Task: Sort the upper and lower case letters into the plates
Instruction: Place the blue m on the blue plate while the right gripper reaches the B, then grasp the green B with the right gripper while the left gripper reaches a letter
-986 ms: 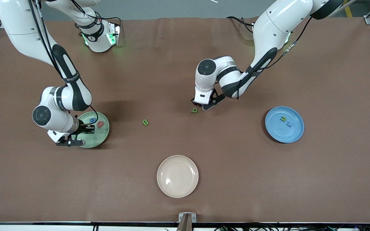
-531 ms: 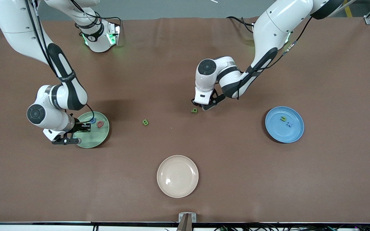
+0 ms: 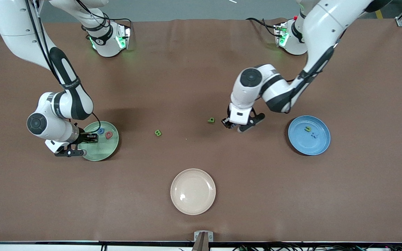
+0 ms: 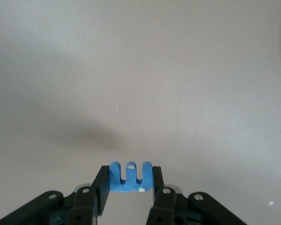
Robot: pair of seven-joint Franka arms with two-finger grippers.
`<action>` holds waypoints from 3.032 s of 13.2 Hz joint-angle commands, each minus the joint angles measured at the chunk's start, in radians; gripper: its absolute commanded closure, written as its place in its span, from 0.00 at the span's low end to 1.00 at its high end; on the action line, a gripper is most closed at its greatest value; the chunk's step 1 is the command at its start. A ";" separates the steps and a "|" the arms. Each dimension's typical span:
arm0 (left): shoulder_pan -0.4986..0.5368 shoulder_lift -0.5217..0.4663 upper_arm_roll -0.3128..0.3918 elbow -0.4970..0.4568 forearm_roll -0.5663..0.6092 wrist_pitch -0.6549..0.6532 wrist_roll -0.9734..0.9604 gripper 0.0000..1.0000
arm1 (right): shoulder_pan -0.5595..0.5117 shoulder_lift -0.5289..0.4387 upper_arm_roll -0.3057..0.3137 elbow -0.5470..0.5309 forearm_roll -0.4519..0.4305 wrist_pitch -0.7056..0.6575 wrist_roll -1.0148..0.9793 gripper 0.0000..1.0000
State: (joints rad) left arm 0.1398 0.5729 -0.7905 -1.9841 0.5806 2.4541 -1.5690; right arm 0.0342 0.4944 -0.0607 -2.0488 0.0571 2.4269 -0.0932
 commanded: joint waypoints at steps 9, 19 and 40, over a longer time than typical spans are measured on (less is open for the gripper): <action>0.599 0.017 -0.199 -0.032 0.051 -0.202 0.607 0.87 | 0.249 -0.097 0.025 0.164 0.067 -0.298 0.461 0.00; 0.580 0.157 -0.066 0.030 0.248 -0.198 0.898 0.85 | 0.440 -0.027 0.024 0.059 0.075 0.009 1.001 0.00; 0.300 0.159 -0.253 0.073 0.174 -0.264 0.434 0.00 | 0.544 0.087 0.013 0.068 0.059 0.123 1.368 0.37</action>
State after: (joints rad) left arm 0.5597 0.7348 -1.0586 -1.9419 0.7764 2.2090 -1.0409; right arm 0.5759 0.5796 -0.0384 -1.9722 0.1234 2.5448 1.2661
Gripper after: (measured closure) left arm 0.000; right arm 0.238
